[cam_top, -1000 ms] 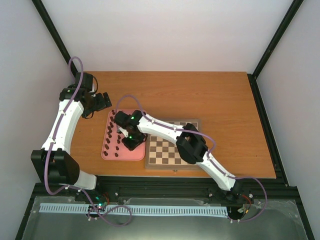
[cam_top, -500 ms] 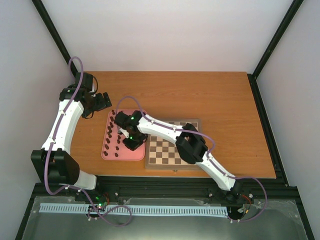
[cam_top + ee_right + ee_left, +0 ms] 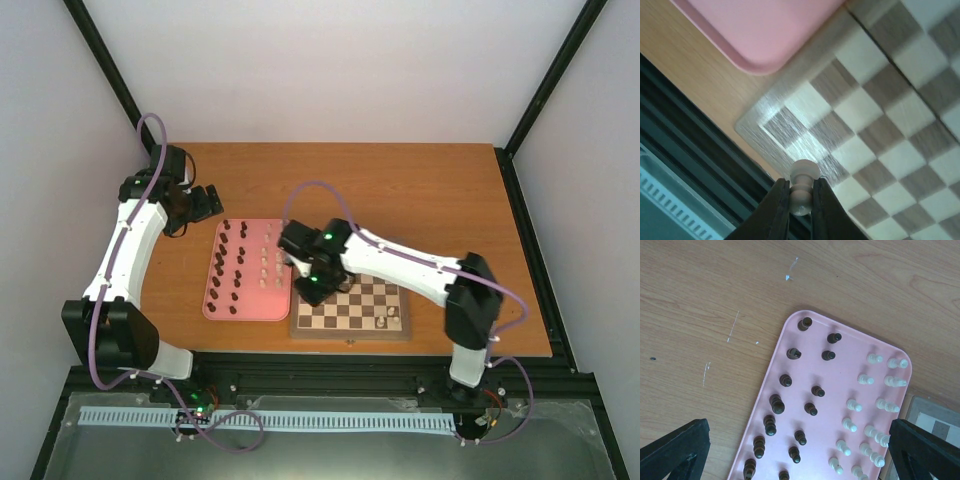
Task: Set up the chess pieces on the board
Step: Place the chess piece on the chessboard.
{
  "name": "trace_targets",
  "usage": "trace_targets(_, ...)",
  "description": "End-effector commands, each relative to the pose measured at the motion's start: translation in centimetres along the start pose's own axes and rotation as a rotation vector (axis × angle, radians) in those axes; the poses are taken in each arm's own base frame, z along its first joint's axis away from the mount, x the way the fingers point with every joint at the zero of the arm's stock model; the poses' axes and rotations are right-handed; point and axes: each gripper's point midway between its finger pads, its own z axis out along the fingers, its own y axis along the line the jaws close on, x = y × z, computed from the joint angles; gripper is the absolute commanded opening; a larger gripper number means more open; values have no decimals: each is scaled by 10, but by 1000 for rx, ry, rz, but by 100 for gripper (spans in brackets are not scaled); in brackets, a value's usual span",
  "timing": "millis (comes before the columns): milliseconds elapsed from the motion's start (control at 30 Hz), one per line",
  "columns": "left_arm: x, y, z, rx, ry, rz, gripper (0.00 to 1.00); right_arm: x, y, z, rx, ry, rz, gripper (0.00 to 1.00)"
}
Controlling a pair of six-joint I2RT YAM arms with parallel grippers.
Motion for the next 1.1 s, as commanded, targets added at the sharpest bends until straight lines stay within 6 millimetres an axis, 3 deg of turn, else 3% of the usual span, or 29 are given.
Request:
trace_targets(0,-6,-4,-9,16,-25,13,100,55,-52,5,68,52,217,7)
trace_targets(133,-7,-6,-8,19,-21,10,100,91,-89,8,110,65,335,7)
trace_targets(300,-6,-5,-7,17,-19,8,100,108,-110,18,121,71,400,7)
trace_targets(733,-3,-1,-7,3,-24,9,100,130,-134,30,174,90,450,7)
trace_targets(1067,-3,-1,-5,2,-19,10,100,136,-136,35,171,97,467,8)
